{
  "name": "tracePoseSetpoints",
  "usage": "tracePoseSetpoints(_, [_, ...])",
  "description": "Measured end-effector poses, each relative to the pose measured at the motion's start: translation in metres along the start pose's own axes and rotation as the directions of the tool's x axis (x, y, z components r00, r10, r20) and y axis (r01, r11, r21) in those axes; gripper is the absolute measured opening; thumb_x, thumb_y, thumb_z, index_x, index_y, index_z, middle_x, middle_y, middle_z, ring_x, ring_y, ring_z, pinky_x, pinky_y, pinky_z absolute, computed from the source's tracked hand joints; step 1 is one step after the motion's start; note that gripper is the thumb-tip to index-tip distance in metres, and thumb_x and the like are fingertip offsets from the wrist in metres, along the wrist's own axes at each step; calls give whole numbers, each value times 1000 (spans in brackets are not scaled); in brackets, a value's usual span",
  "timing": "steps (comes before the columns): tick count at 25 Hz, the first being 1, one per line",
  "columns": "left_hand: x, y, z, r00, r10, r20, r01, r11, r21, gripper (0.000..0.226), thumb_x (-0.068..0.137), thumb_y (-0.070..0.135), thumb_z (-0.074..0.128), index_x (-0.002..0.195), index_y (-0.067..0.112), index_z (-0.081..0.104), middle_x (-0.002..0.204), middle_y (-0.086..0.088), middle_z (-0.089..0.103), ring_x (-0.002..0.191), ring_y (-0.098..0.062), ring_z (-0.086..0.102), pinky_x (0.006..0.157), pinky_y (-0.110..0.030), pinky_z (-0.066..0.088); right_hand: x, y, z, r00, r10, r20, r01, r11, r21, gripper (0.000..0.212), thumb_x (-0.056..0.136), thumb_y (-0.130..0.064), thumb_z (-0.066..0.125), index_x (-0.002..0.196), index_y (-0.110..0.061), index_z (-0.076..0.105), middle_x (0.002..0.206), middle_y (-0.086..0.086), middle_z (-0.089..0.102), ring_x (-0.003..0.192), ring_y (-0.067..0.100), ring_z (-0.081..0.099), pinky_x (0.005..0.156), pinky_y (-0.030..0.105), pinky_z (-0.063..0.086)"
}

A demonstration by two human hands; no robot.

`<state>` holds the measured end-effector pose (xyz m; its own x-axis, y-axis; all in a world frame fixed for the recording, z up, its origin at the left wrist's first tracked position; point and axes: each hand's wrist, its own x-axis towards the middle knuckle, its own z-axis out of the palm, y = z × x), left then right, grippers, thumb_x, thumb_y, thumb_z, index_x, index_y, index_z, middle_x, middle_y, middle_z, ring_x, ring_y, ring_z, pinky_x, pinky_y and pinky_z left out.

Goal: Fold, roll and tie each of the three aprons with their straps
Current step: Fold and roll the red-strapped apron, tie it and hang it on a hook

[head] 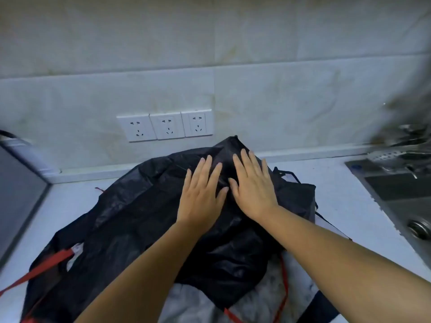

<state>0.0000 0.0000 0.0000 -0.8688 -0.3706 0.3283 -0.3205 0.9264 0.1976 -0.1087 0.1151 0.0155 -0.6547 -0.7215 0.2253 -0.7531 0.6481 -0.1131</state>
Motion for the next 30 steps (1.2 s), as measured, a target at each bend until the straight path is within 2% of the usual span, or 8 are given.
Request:
tracePoseSetpoints(7, [-37,1,75,994,-75,79,69,995,76,64,98,53,17,154,23,19,163,-3,9,151,-17,2,122,-47,12,-36,24,73,999,33,-4,-33,999,2,59,101,-38,36,152,-13,23,160,11,17,149,25,9,120,45,5])
tracePoseSetpoints(12, [-61,-2,122,999,-47,15,44,986,164,62,96,51,25,146,18,41,156,-9,34,145,-23,29,112,-53,33,-61,31,117,996,78,-36,-76,997,32,59,99,-43,23,151,-14,27,159,10,22,149,24,12,120,44,5])
tracePoseSetpoints(14, [-63,-4,128,999,-41,-29,45,986,159,62,96,51,25,146,19,41,156,-9,33,145,-23,29,112,-53,34,-64,31,124,993,75,-92,-71,996,45,62,97,-45,18,150,-14,30,158,9,26,148,24,15,120,44,6])
tracePoseSetpoints(19, [-75,11,107,991,9,-131,-2,999,48,62,96,53,27,145,18,43,155,-6,35,146,-22,26,116,-52,27,-76,33,114,979,59,-196,-12,973,232,50,103,-33,33,149,-14,30,159,5,21,149,18,9,122,38,4])
tracePoseSetpoints(22, [-110,47,83,984,119,-130,-134,984,-114,43,90,57,46,111,21,60,119,2,58,116,-17,52,98,-36,41,-98,35,94,961,125,-248,-27,931,363,45,102,-24,38,146,-13,38,156,7,30,147,20,18,121,39,14])
tracePoseSetpoints(23, [-124,61,76,982,168,-87,-179,975,-131,37,85,59,53,95,24,55,103,5,54,99,-14,51,85,-31,41,-108,35,87,957,137,-256,-32,926,376,44,101,-22,40,144,-12,40,154,7,33,146,22,21,120,40,17])
tracePoseSetpoints(25, [-145,80,67,970,231,74,-230,973,-21,42,77,63,60,86,24,47,97,7,43,89,-14,42,76,-29,34,-126,39,74,949,131,-288,-18,931,364,42,99,-16,43,140,-12,45,147,9,42,142,25,30,117,41,24])
tracePoseSetpoints(30, [-165,83,51,962,77,262,-143,960,242,37,90,42,53,118,17,56,126,-2,39,115,-24,41,89,-36,41,-170,53,56,958,98,-268,-21,961,275,46,90,-5,48,135,-15,52,138,7,47,133,25,36,111,37,32])
